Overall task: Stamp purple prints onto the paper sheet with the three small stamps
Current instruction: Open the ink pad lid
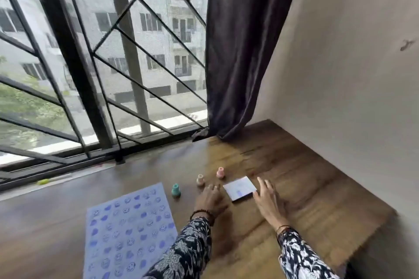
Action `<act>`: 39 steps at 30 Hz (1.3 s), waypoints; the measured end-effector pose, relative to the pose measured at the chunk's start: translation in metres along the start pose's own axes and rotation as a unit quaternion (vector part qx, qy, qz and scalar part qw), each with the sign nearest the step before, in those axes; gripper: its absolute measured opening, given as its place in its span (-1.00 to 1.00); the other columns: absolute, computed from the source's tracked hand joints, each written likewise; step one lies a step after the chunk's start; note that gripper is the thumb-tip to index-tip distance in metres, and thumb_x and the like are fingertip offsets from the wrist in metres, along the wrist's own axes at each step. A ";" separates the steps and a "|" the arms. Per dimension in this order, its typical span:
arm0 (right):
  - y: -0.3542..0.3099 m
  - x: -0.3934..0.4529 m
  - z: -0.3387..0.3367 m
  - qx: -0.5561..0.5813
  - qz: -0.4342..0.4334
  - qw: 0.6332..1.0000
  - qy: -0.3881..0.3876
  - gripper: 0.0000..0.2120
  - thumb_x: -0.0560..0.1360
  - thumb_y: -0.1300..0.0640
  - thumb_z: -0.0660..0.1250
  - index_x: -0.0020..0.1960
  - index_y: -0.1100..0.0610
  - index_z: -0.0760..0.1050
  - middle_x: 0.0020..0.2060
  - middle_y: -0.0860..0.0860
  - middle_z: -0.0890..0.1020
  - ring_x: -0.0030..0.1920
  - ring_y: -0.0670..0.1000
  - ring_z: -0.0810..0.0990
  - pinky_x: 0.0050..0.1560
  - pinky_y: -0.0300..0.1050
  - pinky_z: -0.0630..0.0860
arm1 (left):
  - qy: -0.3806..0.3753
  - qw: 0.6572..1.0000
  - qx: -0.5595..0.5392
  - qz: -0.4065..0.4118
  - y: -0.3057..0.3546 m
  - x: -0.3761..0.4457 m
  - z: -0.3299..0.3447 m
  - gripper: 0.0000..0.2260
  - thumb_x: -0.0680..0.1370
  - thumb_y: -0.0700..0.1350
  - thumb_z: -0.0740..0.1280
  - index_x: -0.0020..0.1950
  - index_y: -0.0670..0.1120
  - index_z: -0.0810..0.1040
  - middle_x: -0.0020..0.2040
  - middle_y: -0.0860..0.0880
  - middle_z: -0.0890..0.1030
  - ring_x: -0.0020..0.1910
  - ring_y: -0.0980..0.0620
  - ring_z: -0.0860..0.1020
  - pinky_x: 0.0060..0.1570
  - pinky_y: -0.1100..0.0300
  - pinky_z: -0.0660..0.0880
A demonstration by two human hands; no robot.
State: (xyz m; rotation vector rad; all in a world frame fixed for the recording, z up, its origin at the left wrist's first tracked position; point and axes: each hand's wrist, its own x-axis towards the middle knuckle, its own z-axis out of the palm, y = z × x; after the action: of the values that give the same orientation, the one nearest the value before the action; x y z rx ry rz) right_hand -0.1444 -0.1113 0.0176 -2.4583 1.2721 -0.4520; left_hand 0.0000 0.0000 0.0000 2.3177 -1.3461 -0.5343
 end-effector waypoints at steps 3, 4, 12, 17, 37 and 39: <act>0.009 0.015 0.009 0.035 0.011 0.999 0.011 -0.69 0.45 0.27 0.25 0.19 0.26 0.47 0.07 0.25 0.56 0.13 0.24 0.50 0.14 0.10 0.45 | 0.031 0.998 0.030 -0.049 0.004 0.015 0.005 -0.23 0.35 0.13 0.37 0.42 -0.14 0.12 0.33 -0.17 0.32 0.30 -0.16 0.29 0.33 -0.04 0.23; 0.010 0.019 0.011 0.039 0.016 0.999 0.007 -0.74 0.46 0.27 0.25 0.14 0.24 0.51 0.03 0.23 0.58 0.08 0.24 0.53 0.09 0.09 0.47 | 0.045 0.996 0.046 -0.055 0.005 0.019 0.008 -0.28 0.37 0.16 0.33 0.40 -0.11 0.15 0.33 -0.16 0.32 0.29 -0.15 0.29 0.31 -0.04 0.21; 0.014 0.010 0.023 0.188 0.046 0.980 0.042 -0.79 0.46 0.32 0.27 0.06 0.22 0.57 -0.06 0.18 0.62 -0.02 0.20 0.57 0.01 -0.10 0.37 | 0.065 0.997 0.008 -0.042 0.007 -0.002 0.016 -0.41 0.36 0.24 0.31 0.28 -0.02 0.31 0.28 -0.04 0.33 0.28 -0.07 0.26 0.21 0.07 0.12; -0.009 -0.028 0.030 0.227 0.012 0.974 -0.018 -0.76 0.46 0.30 0.30 0.11 0.19 0.55 -0.04 0.07 0.58 -0.01 0.11 0.57 -0.01 -0.19 0.39 | 0.128 0.987 0.042 -0.093 -0.015 -0.060 0.017 -0.34 0.25 0.39 0.10 0.25 0.08 0.34 0.28 0.04 0.36 0.32 -0.02 0.24 0.16 0.11 0.03; -0.058 -0.071 0.019 0.212 0.014 0.959 -0.188 -0.26 0.28 -0.16 0.45 0.37 0.01 0.26 0.21 0.04 0.42 0.24 0.05 0.38 0.28 -0.02 0.35 | 0.242 0.947 -0.150 -0.148 -0.046 -0.096 -0.001 -0.93 0.43 -0.06 0.39 -0.12 0.07 0.64 0.00 0.00 0.53 0.08 0.03 0.40 0.20 -0.09 0.27; -0.051 -0.060 0.005 0.302 0.045 0.928 -0.212 -0.48 0.28 -0.31 0.29 0.18 -0.14 0.38 0.07 -0.07 0.57 0.12 -0.03 0.51 0.13 -0.06 0.44 | 0.240 0.947 -0.152 -0.151 -0.045 -0.098 0.000 -0.92 0.42 -0.04 0.39 -0.10 0.09 0.63 0.01 0.01 0.53 0.10 0.04 0.41 0.21 -0.09 0.27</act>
State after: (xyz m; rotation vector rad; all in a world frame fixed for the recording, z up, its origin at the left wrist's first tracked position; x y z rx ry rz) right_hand -0.1387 -0.0329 0.0278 -1.8353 0.8883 -0.2218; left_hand -0.0126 0.1068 -0.0114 2.2060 -0.6393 -0.2181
